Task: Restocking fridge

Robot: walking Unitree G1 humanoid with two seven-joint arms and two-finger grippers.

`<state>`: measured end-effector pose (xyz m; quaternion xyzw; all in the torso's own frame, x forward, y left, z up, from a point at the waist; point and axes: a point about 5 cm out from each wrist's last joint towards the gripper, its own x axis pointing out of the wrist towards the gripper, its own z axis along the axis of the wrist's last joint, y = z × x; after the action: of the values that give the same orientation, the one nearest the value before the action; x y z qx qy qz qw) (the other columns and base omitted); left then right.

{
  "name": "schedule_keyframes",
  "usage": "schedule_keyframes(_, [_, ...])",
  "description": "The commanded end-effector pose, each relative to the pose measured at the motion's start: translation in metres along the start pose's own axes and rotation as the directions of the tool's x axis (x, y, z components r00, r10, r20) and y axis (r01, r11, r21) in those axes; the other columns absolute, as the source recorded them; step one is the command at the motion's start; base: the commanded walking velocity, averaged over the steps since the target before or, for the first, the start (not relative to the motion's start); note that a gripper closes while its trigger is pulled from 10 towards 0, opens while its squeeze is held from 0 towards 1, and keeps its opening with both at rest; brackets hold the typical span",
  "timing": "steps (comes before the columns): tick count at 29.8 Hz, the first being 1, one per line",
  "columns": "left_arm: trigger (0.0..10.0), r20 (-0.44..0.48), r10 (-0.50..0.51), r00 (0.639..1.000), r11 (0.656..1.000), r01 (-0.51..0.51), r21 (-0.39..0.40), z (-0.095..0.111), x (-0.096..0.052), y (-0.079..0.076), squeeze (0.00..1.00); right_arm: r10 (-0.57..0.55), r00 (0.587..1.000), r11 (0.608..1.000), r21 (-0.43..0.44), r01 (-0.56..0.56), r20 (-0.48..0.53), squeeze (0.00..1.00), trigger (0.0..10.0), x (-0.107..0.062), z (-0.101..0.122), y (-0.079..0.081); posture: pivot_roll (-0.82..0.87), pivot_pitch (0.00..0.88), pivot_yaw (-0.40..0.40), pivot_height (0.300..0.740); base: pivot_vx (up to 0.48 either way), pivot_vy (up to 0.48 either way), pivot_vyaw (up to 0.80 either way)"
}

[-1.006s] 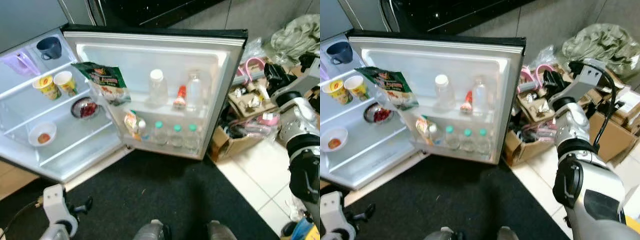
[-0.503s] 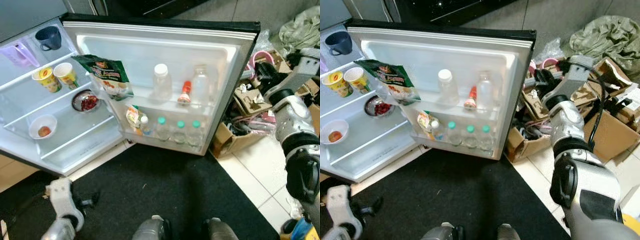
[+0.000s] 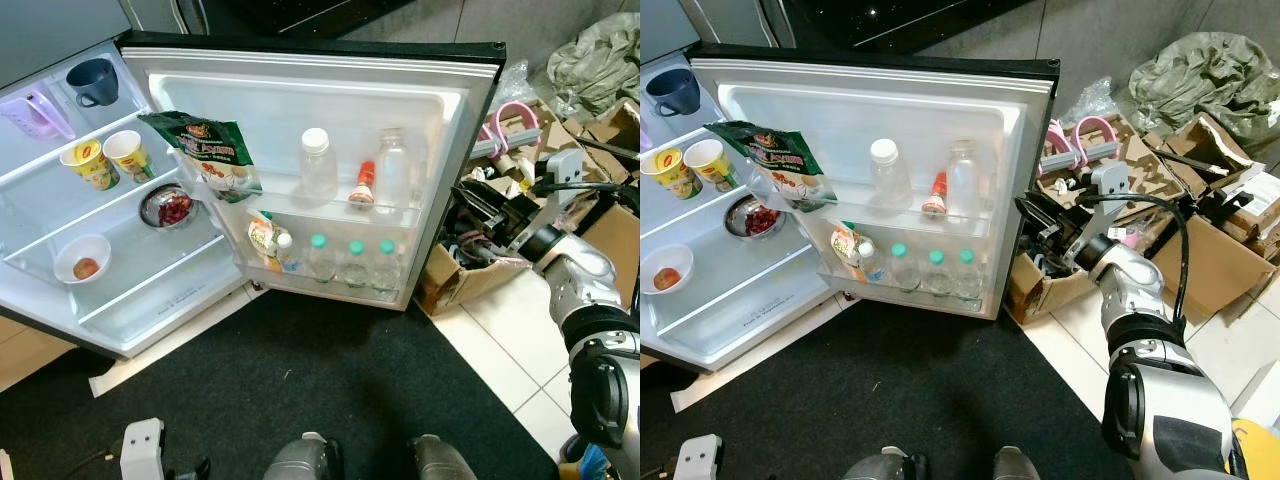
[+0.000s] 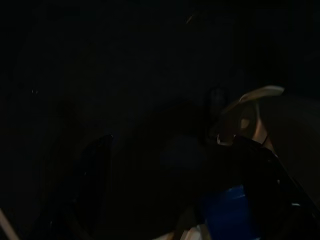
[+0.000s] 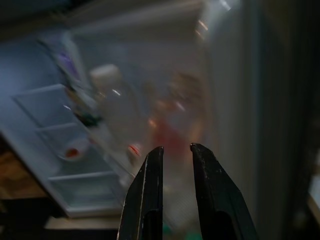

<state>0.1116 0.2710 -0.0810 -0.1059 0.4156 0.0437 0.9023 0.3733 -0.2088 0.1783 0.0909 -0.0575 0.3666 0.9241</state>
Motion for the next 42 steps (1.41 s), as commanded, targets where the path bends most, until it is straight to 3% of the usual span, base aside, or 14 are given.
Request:
schedule_keyframes(1, [10.0,-0.059,0.005,0.998,1.000,-0.006,-0.016,-0.016,-0.003,-0.003,0.00,0.041,0.999,0.999,-0.024,-0.042,-0.009,0.00,10.0,0.010,0.005,0.006,0.02,0.193,0.077,0.740,0.000,0.000,0.00])
schedule_keyframes(4, [10.0,-0.101,0.002,0.995,1.000,-0.002,-0.006,-0.024,-0.004,-0.006,0.00,-0.078,0.978,0.979,-0.200,0.038,-0.195,0.00,10.0,0.033,-0.006,0.012,0.00,0.188,0.078,0.740,0.000,0.000,0.00])
schedule_keyframes(8, [10.0,-0.121,0.002,0.993,1.000,-0.002,-0.003,-0.028,-0.004,-0.009,0.00,-0.160,0.955,0.958,-0.272,0.089,-0.251,0.00,10.0,0.041,-0.011,0.014,0.00,0.180,0.075,0.740,0.000,0.000,0.00])
schedule_keyframes(14, [10.0,-0.121,-0.004,0.993,1.000,0.004,-0.001,-0.027,-0.002,-0.012,0.00,-0.227,0.909,0.915,-0.397,0.076,-0.349,0.00,10.0,0.046,-0.019,0.016,-0.01,0.175,0.069,0.740,0.000,0.000,0.00])
schedule_keyframes(17, [10.0,-0.112,-0.007,0.994,1.000,0.007,0.002,-0.025,-0.001,-0.013,0.00,-0.304,0.839,0.823,-0.567,-0.008,-0.452,0.00,10.0,0.045,-0.023,0.013,0.00,0.177,0.066,0.740,0.000,0.000,0.00])
schedule_keyframes(19, [10.0,-0.110,-0.007,0.994,1.000,0.007,0.001,-0.025,-0.001,-0.013,0.00,-0.316,0.816,0.797,-0.603,-0.049,-0.484,0.00,10.0,0.043,-0.021,0.011,0.00,0.179,0.064,0.740,0.000,0.000,0.00])
schedule_keyframes(21, [10.0,-0.116,-0.007,0.993,1.000,0.007,0.004,-0.026,-0.001,-0.013,0.00,-0.285,0.795,0.781,-0.611,-0.131,-0.535,0.00,10.0,0.042,-0.018,0.010,0.00,0.179,0.064,0.740,0.000,0.000,0.00])
schedule_keyframes(25, [10.0,-0.123,-0.005,0.992,1.000,0.006,0.006,-0.027,-0.001,-0.013,0.00,-0.265,0.785,0.773,-0.610,-0.175,-0.560,0.00,10.0,0.041,-0.018,0.011,0.00,0.175,0.061,0.740,0.000,0.000,0.00])
schedule_keyframes(27, [10.0,-0.128,-0.002,0.992,1.000,0.003,0.004,-0.028,-0.001,-0.014,0.00,-0.186,0.767,0.768,-0.578,-0.276,-0.614,0.00,10.0,0.040,-0.020,0.015,0.00,0.172,0.058,0.740,0.000,0.000,0.00])
schedule_keyframes(28, [10.0,-0.128,-0.002,0.992,1.000,0.003,0.004,-0.028,-0.001,-0.014,0.00,-0.186,0.767,0.768,-0.578,-0.276,-0.614,0.00,10.0,0.040,-0.020,0.015,0.00,0.172,0.058,0.740,0.000,0.000,0.00])
schedule_keyframes(32, [10.0,-0.128,-0.005,0.992,1.000,0.005,0.000,-0.028,0.000,-0.016,0.00,-0.024,0.714,0.753,-0.482,-0.447,-0.700,0.00,10.0,0.037,-0.028,0.026,-0.01,0.167,0.054,0.740,0.000,0.000,0.00])
schedule_keyframes(38, [10.0,-0.126,-0.008,0.992,1.000,0.007,-0.004,-0.026,0.002,-0.019,0.00,0.170,0.661,0.737,-0.351,-0.577,-0.731,0.00,10.0,0.035,-0.035,0.041,0.00,0.160,0.047,0.740,0.000,0.000,0.00])
schedule_keyframes(42, [10.0,-0.127,-0.006,0.992,1.000,0.005,-0.008,-0.027,0.003,-0.020,0.00,0.232,0.669,0.727,-0.331,-0.601,-0.706,0.00,10.0,0.037,-0.033,0.047,0.00,0.155,0.044,0.740,0.000,0.000,0.00])
